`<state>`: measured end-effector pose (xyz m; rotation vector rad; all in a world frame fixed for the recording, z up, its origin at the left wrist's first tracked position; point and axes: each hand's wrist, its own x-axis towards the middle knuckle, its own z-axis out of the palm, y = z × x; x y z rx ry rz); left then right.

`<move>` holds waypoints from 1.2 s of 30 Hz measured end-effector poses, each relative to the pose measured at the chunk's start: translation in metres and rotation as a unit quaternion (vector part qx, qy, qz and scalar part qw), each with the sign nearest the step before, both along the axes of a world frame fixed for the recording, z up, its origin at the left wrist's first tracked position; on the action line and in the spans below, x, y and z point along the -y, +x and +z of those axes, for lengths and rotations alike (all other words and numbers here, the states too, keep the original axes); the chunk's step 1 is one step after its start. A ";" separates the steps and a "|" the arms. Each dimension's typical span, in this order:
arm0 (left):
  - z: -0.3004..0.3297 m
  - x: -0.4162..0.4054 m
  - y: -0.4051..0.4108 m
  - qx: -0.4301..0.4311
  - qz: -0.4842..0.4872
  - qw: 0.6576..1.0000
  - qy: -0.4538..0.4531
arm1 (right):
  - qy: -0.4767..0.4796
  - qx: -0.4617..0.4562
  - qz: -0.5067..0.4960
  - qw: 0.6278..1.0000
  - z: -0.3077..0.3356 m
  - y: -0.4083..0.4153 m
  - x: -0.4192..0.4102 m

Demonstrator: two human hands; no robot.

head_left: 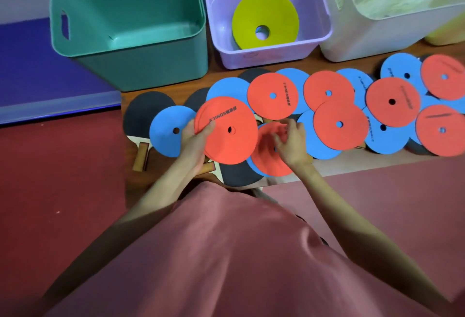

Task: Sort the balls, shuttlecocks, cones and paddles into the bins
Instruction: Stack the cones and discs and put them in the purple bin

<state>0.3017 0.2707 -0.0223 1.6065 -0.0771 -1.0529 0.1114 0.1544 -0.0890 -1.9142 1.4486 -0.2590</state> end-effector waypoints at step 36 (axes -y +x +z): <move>0.008 0.076 -0.025 -0.076 0.122 0.990 -0.009 | 0.095 0.276 0.006 0.956 0.061 0.008 0.088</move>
